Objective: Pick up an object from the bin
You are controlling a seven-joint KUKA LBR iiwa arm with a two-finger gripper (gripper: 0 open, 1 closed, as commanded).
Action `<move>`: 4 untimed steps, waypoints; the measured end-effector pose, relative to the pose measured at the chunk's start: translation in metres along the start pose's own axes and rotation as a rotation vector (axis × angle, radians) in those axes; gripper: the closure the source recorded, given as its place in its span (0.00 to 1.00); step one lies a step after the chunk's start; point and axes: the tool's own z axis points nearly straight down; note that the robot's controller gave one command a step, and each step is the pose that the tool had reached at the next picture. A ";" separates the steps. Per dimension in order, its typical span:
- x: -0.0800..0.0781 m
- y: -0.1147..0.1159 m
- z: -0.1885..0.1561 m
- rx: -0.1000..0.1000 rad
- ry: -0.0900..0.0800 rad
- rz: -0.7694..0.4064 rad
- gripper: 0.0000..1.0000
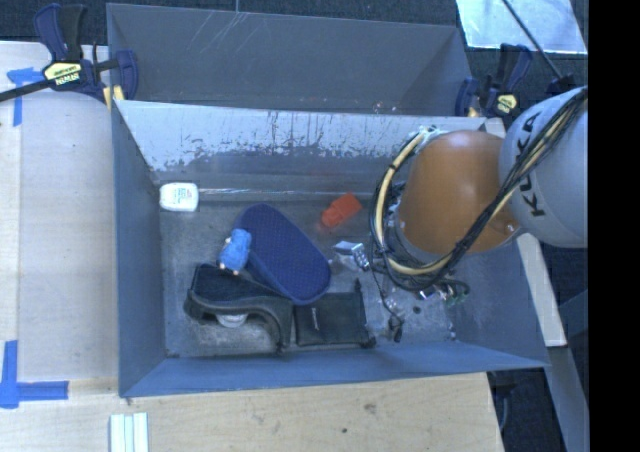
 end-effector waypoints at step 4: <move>0.000 0.019 0.005 0.003 -0.008 0.070 1.00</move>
Offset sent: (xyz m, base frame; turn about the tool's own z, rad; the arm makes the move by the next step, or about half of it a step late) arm -0.0139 0.0198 -0.0311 0.0657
